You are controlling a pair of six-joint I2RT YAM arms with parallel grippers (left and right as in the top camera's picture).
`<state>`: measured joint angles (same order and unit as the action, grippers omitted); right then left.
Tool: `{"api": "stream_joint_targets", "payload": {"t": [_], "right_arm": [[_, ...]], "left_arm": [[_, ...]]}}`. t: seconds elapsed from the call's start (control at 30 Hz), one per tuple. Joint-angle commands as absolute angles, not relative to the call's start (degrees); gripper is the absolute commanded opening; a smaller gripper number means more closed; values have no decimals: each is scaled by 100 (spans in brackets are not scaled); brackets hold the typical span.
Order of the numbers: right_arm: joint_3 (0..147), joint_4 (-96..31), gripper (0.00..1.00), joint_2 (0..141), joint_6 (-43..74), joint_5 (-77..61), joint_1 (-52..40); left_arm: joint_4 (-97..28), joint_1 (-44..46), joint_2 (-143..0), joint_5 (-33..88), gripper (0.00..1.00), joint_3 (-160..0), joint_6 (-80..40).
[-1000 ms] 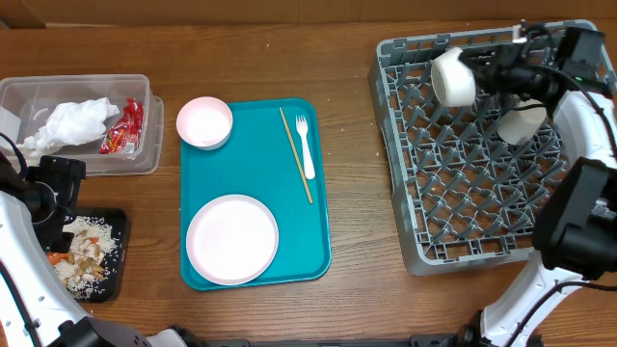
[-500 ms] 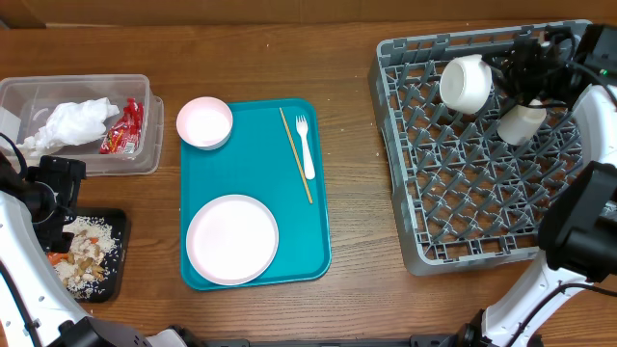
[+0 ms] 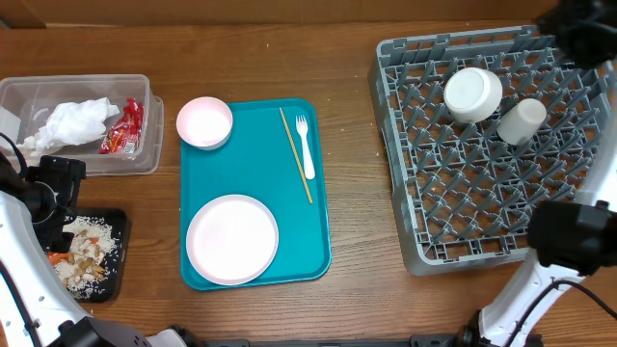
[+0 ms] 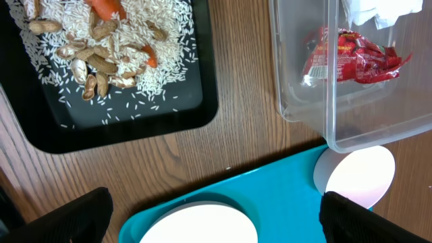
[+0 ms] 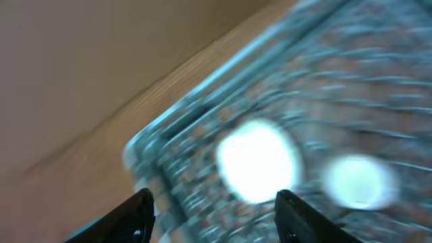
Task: Sort waste into correct bins and load items into the dishwasher
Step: 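Carry the white bowl to the dish rack and place it upside down, then reach the right gripper to the pink bowl on the teal tray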
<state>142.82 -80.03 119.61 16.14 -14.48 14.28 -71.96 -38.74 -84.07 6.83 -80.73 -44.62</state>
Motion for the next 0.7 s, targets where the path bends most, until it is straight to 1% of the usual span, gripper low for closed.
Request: {"api": "stream_joint_targets", "payload": {"t": [0.0, 0.07, 0.1, 0.13, 0.23, 0.37, 0.4, 0.5, 0.6, 0.67], "right_arm": [[14363, -7981, 73, 11898, 880, -2635, 554], [14363, -7889, 91, 11931, 843, -2624, -43], [14363, -7811, 96, 11959, 843, -2550, -329], [14350, -7682, 97, 12003, 827, -2401, -687], [14094, -7008, 98, 12193, 856, -1949, -1715], [13906, -6101, 95, 12870, 902, -1879, -2818], [13906, -5975, 95, 13032, 965, -1806, -2967], [13906, -5496, 92, 13740, 1529, -910, -3500], [13906, -5109, 88, 14274, 1531, -819, -3776], [13906, -4919, 87, 14558, 1743, -816, -3883]], "left_arm": [[-7190, -3883, -8431, 644, 100, -8117, -4416], [-7190, -3883, -8431, 644, 100, -8117, -4416], [-7190, -3883, -8431, 644, 100, -8117, -4416], [-7190, -3883, -8431, 644, 100, -8117, -4414], [-7190, -3883, -8431, 644, 100, -8117, -4414], [-7192, -3883, -8431, 644, 100, -8117, -4416], [-7190, -3883, -8431, 644, 100, -8117, -4414], [-7190, -3883, -8431, 644, 100, -8117, -4414], [-7190, -3883, -8431, 644, 100, -8117, -4414], [-7190, -3883, -8431, 644, 100, -8117, -4414]]}}
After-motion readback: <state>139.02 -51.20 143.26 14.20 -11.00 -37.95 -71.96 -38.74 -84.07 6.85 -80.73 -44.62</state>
